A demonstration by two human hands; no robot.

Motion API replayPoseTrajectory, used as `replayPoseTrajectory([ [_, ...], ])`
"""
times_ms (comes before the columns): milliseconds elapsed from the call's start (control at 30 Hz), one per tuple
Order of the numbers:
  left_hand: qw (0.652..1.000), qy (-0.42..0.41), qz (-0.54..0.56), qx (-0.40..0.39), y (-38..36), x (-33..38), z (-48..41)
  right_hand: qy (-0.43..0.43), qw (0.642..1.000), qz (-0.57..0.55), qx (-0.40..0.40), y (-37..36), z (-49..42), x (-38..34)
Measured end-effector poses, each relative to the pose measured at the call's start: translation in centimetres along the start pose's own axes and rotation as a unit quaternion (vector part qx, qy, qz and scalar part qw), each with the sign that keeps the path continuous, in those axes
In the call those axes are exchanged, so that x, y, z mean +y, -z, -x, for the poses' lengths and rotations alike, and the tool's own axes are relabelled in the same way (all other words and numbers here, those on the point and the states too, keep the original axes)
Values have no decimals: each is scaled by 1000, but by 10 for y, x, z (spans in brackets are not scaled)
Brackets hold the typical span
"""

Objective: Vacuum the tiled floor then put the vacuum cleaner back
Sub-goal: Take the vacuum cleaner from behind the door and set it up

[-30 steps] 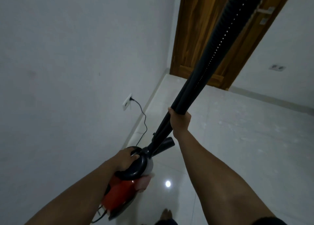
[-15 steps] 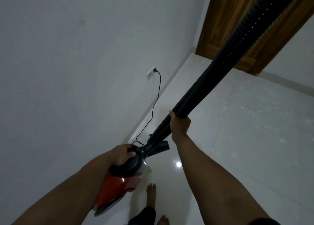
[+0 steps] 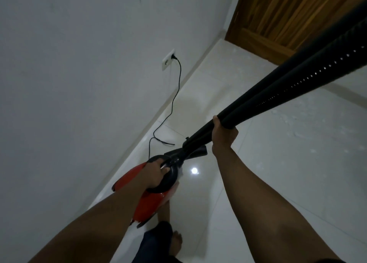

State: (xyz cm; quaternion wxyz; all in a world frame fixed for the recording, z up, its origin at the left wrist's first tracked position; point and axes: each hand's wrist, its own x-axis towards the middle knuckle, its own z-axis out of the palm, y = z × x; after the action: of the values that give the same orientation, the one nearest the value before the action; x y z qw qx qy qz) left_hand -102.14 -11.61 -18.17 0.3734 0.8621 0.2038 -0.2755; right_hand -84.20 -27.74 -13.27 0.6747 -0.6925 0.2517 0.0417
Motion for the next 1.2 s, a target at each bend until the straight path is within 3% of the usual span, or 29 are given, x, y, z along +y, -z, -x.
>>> replayPoseTrajectory([
  [333, 994, 3, 104, 8, -52, -7, -139, -15, 1000, 9, 21, -34, -119, 55],
  [633, 983, 62, 171, 30, -149, -60, -298, -5, 997, 56, -47, -87, -268, 183],
  [867, 974, 76, 209, 44, -201, -81, -370, -6, 994, 69, -79, -109, -332, 244],
  [1200, 972, 70, 220, 52, -231, -89, -430, 2, 993, 66, -99, -126, -371, 276],
])
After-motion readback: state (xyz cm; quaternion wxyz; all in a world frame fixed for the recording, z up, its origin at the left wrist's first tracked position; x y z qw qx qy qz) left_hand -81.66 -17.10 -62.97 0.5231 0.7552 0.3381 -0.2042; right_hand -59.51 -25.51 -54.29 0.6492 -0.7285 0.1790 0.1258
